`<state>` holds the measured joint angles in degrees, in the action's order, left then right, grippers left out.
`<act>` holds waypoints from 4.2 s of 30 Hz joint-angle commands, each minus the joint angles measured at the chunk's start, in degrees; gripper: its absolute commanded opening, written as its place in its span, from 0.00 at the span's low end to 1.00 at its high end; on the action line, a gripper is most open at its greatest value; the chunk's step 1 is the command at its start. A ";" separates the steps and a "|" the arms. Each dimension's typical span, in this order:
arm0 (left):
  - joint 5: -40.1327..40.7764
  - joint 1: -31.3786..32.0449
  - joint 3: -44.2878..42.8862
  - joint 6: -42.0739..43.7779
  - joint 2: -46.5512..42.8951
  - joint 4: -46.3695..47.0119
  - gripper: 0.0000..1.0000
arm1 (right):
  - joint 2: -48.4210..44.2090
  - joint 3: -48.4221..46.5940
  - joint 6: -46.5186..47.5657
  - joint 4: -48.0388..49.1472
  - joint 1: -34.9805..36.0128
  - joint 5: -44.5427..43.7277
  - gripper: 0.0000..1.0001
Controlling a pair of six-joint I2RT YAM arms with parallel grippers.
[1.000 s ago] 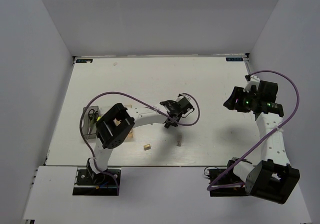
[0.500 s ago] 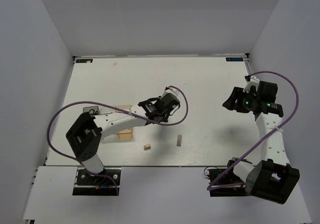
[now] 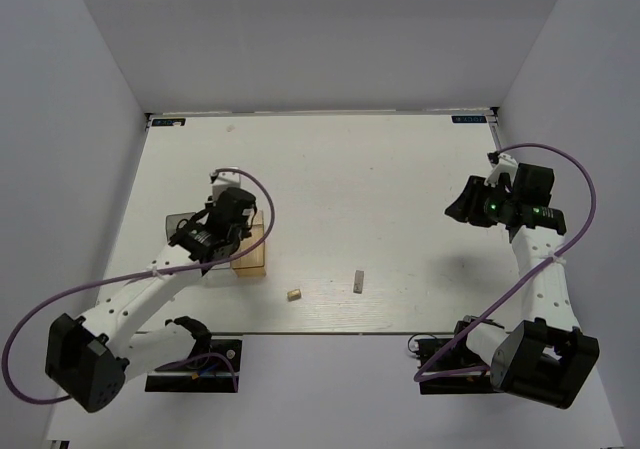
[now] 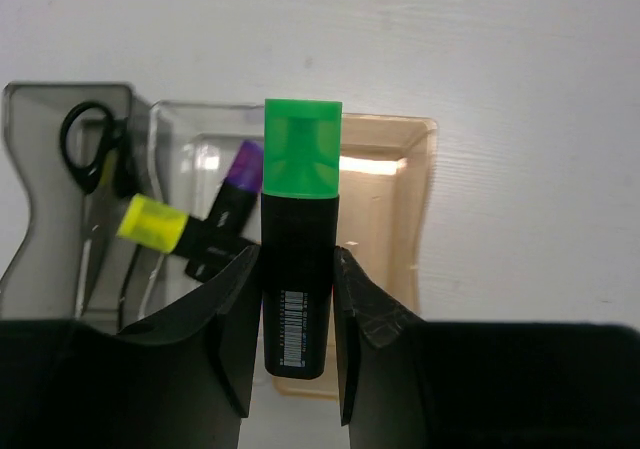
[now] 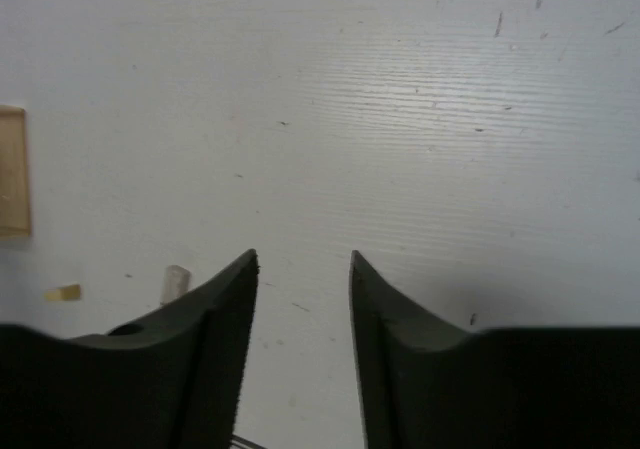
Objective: Sort the stationery into containers
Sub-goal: Place the pen in the storage box, then pick up the stationery from the center of the board, then place the stationery in the storage box.
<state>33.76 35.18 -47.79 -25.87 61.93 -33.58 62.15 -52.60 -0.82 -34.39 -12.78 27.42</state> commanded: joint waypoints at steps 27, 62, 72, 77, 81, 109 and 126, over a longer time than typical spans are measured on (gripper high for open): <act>-2.38 -13.12 4.64 0.90 0.91 -1.48 0.65 | 9.57 -2.51 21.82 -9.03 11.52 16.27 0.39; 2.80 39.17 14.92 -3.75 -17.01 -8.42 0.78 | 36.20 -5.76 -17.72 2.92 59.00 -18.53 0.58; 5.62 42.34 15.53 -5.68 -17.99 -11.06 0.78 | 43.93 -7.08 -21.50 0.64 62.17 -36.20 0.39; 6.41 43.48 15.27 -5.86 -19.13 -11.42 0.78 | 43.50 -5.76 -19.31 0.47 62.52 -38.23 0.22; 5.80 43.57 14.13 -4.90 -21.06 -11.24 0.78 | 42.44 -5.85 -17.11 0.73 62.35 -33.32 0.00; 4.12 44.18 -5.56 10.66 -24.93 -6.76 0.61 | 65.54 -56.47 -9.90 28.76 63.75 19.36 0.00; 5.53 44.10 -1.78 8.03 -27.04 -8.60 0.63 | 65.56 -55.69 -4.45 25.07 65.25 10.38 0.53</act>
<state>37.85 78.98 -50.54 -17.06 35.31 -41.39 129.60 -107.57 -7.07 -9.52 52.36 38.94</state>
